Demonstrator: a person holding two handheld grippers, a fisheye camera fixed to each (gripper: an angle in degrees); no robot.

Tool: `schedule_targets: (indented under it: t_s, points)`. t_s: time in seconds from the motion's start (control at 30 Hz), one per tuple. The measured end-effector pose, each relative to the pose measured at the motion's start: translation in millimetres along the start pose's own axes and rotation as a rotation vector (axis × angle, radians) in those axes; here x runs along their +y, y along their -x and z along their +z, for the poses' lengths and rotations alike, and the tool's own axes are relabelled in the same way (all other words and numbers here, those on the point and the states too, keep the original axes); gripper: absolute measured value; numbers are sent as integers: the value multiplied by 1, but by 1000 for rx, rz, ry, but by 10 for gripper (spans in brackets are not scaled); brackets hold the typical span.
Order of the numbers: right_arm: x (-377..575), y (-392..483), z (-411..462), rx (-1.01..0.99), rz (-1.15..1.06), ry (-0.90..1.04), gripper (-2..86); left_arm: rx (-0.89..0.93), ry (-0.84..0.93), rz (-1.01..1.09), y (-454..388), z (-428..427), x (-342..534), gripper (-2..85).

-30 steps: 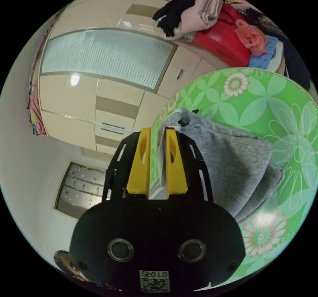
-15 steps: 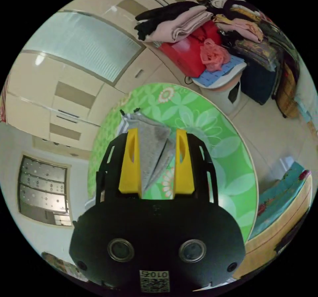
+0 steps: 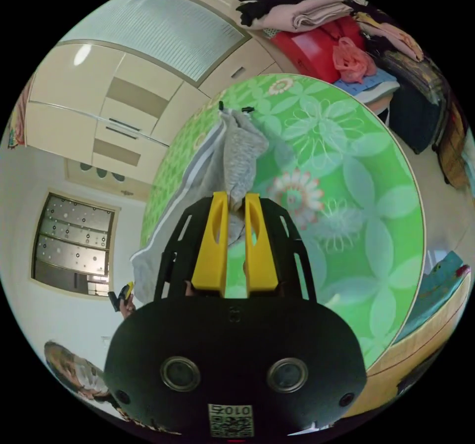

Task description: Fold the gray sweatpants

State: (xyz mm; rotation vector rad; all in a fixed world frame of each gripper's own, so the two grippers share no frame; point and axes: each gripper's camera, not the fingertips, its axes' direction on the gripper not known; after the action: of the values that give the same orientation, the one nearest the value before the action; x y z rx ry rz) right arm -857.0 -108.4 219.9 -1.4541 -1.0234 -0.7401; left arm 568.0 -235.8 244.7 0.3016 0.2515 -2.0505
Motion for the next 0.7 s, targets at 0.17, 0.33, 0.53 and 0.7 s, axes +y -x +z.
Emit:
schedule_targets:
  t_s: [0.17, 0.33, 0.53, 0.7]
  points:
    - [148, -35, -51, -212, 37, 12, 65, 45, 33, 78, -29, 3, 14, -2]
    - [326, -63, -88, -169, 32, 65, 48, 27, 134, 173, -65, 33, 31, -2]
    - [495, -129, -148, -107, 142, -158, 39, 56, 191, 172, -90, 63, 42, -2]
    - [513, -143, -157, -137, 45, -298, 96, 66, 232, 305, -147, 92, 74, -1]
